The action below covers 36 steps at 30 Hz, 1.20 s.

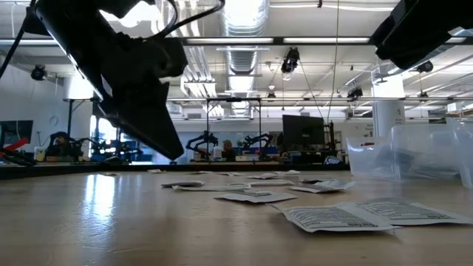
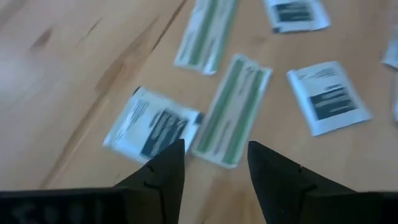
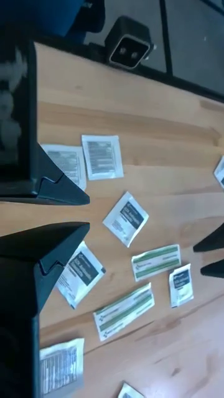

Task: Pick & Place First Aid Supplies
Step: Put the towelette pack into the top bin

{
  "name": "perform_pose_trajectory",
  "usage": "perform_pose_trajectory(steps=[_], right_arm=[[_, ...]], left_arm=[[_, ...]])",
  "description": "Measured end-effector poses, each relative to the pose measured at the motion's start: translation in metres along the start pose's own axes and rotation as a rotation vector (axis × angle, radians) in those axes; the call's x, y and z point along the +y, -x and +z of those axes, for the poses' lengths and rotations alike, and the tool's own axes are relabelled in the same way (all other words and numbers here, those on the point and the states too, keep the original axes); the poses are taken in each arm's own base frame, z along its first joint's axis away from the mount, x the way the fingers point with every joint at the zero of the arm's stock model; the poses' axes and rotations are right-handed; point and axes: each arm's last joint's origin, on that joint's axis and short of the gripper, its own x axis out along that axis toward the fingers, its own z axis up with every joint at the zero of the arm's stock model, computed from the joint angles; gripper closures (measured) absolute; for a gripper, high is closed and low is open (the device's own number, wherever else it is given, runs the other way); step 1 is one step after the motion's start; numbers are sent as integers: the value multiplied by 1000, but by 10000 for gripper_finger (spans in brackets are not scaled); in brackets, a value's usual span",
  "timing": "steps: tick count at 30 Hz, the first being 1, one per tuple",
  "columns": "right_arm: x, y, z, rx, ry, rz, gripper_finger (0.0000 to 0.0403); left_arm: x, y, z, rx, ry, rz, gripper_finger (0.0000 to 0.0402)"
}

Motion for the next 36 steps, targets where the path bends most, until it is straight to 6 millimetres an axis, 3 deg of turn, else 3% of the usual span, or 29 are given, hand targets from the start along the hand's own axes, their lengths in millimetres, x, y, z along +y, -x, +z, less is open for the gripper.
perform_pose_trajectory(steps=[6,11,17,26,36], right_arm=[[-7,-5,2,8,70,-30,347],[-19,-10,9,14,68,-57,320],[-39,-19,18,61,-201,-31,289],[-63,-26,27,146,-450,37,273],[-67,-26,33,144,-463,26,282]], left_arm=[[-15,4,4,-94,-152,-97,236],[-24,8,12,-214,-209,-143,236],[-28,15,39,-460,-178,-47,236],[-23,40,80,-568,-206,-56,236],[-13,40,72,-483,-202,-11,237]])
